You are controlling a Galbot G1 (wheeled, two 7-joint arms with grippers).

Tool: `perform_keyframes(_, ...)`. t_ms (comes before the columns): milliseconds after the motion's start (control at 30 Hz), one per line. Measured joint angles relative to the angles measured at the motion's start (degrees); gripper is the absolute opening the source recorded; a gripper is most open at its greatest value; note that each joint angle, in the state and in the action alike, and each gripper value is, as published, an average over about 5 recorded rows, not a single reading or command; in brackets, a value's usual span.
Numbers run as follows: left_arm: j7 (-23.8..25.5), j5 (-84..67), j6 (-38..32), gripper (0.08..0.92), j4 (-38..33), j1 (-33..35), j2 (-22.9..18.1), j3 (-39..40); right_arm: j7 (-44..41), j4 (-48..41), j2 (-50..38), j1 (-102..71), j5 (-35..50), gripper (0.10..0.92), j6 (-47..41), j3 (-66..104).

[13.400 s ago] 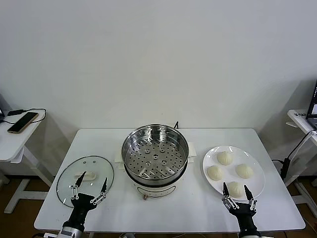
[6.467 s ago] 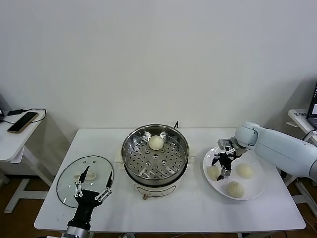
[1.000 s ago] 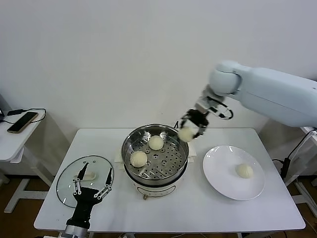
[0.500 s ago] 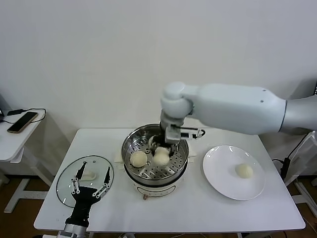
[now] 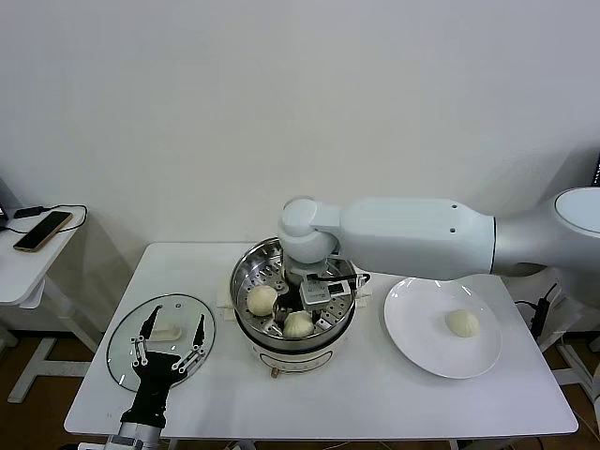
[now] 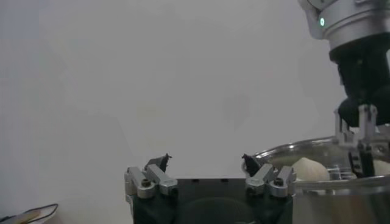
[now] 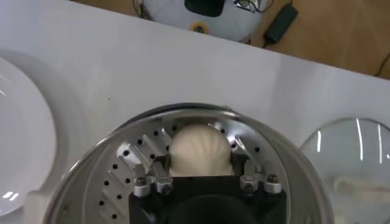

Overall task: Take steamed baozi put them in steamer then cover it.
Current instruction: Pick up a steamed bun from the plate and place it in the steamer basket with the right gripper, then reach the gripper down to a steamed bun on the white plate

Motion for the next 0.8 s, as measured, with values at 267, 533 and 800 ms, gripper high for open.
perform_keyframes(267,-0.06,-0.09,0.07,0.823,0.04,-0.27,-0.03,-0.11,0.14,-0.61,-0.67,-0.27,-2.08,0.822,0.17,2.22)
perform_keyframes(533,-0.06,-0.10,0.29,0.823,-0.08,-0.45,0.20,-0.01,-1.55,-3.22,-5.46,1.93,1.20,0.823,-3.38,6.50)
perform_keyframes(800,0.00,0.01,0.43,0.823,-0.25,-0.51,0.32,0.58,-4.41,-11.85,-14.12,4.13,12.29,0.823,-16.29,7.60)
